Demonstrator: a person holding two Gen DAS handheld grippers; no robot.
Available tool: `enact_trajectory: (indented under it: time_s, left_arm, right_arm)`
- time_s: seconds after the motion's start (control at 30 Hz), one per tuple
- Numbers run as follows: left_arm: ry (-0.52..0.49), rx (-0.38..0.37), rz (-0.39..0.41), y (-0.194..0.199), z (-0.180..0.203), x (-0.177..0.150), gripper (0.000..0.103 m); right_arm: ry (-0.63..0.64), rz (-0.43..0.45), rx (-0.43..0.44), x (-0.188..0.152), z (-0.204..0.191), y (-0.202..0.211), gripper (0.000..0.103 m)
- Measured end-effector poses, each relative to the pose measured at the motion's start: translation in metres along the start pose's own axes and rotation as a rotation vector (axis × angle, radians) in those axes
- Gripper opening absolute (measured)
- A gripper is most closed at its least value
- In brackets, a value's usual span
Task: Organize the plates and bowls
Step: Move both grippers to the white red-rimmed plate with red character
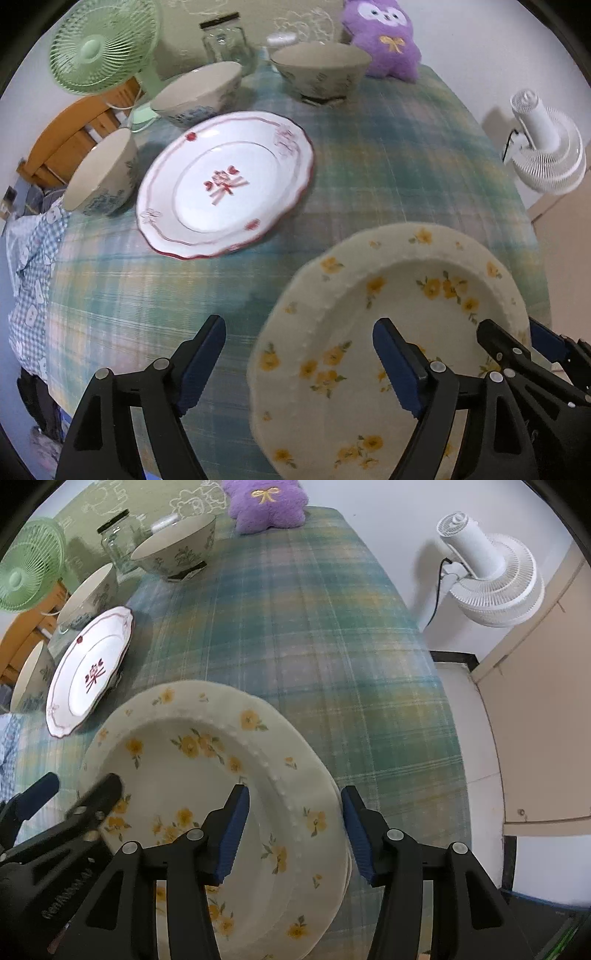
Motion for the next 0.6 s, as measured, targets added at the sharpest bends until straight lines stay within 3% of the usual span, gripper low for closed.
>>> enact_trajectory:
  time_s: [0.23,0.6]
  left_arm:
    - [-0.010,-0.032,0.073,0.019,-0.031,0.013,0.083]
    - [0.052,-0.027,0.164,0.024,-0.090,0.048,0.082]
  right_arm:
    - [0.001,0.114,0.000,0.015,-0.030,0.038,0.067]
    - [0.049,0.199,0.044,0.057,-0.100,0.050,0.067]
Point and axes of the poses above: each gripper's, at about its wrist camera, not at the fingertips, and y roughly against the way its jaws point, z to its right, x to its top, the point moved 2 cm from there along -y, roughly the way its jaws point, and after that the axes turned 4 degrees about -z, right-handed, at the moved point
